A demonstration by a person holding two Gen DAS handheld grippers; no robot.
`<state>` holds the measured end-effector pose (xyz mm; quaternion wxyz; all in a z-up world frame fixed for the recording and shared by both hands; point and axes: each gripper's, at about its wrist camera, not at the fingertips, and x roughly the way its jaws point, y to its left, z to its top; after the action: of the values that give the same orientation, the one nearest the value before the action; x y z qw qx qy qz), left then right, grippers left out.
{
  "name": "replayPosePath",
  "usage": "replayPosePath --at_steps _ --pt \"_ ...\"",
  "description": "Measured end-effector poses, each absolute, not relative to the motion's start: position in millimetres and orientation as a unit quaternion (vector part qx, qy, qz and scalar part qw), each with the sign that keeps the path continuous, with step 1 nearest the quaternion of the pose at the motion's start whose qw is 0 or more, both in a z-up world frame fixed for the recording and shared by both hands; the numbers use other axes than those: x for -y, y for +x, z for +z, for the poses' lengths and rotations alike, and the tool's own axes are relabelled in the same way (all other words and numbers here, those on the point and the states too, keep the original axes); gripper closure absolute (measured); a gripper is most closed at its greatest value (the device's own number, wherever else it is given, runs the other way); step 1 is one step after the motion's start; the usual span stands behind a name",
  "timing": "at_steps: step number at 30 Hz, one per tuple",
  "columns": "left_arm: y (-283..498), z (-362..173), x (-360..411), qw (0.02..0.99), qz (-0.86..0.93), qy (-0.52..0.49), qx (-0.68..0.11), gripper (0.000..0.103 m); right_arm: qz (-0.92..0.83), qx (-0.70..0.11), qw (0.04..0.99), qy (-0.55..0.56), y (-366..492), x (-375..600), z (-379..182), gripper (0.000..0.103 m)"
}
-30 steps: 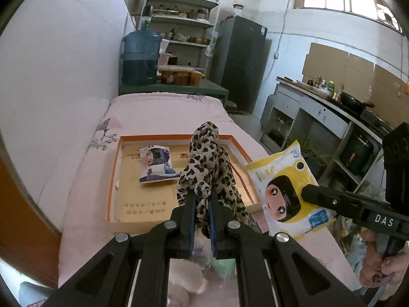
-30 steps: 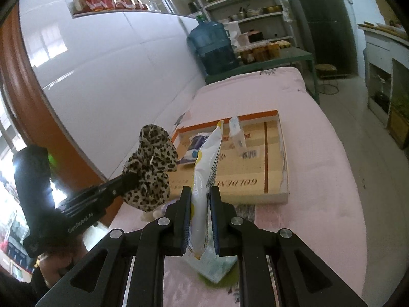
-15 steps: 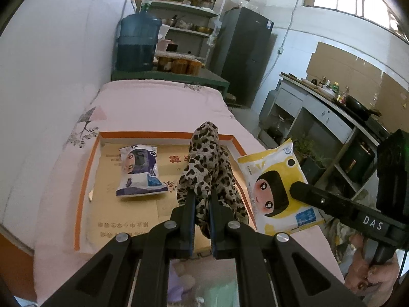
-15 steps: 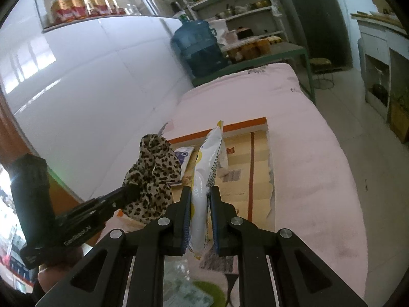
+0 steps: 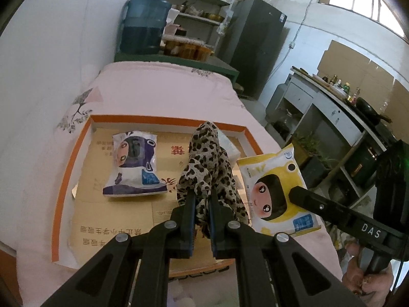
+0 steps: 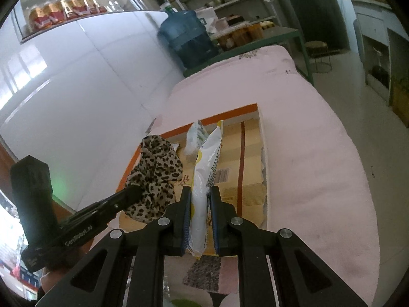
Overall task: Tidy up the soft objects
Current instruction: 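Carry the leopard cloth and yellow pack into the tray box and release both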
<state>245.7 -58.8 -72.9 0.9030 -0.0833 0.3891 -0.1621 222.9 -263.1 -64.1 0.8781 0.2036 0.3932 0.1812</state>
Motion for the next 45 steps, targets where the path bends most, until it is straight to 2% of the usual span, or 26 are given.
replayPosePath --at_steps 24,26,27,29,31,33,36,45 --pt "279 -113 53 0.864 -0.143 -0.122 -0.467 0.093 0.171 -0.436 0.859 0.206 246 263 -96 0.086" --pt "279 -114 53 0.863 -0.141 -0.124 -0.470 0.091 0.165 -0.440 0.859 0.204 246 263 -96 0.085" --pt "279 -114 53 0.862 -0.139 -0.124 -0.471 0.087 0.163 -0.442 0.858 0.204 247 263 -97 0.081" --pt "277 -112 52 0.864 -0.137 -0.124 -0.468 0.078 0.156 -0.445 0.858 0.204 247 264 -97 0.072" --pt "275 -110 51 0.868 -0.135 -0.122 -0.463 0.062 0.148 -0.449 0.858 0.200 247 264 -97 0.070" --pt "273 -105 50 0.871 -0.134 -0.120 -0.456 0.056 0.149 -0.449 0.858 0.198 246 263 -97 0.063" --pt "270 -99 49 0.876 -0.132 -0.114 -0.450 0.055 0.146 -0.448 0.863 0.184 243 258 -91 0.052" --pt "248 -78 42 0.889 -0.137 -0.099 -0.425 0.055 0.135 -0.428 0.881 0.150 224 248 -69 0.051"
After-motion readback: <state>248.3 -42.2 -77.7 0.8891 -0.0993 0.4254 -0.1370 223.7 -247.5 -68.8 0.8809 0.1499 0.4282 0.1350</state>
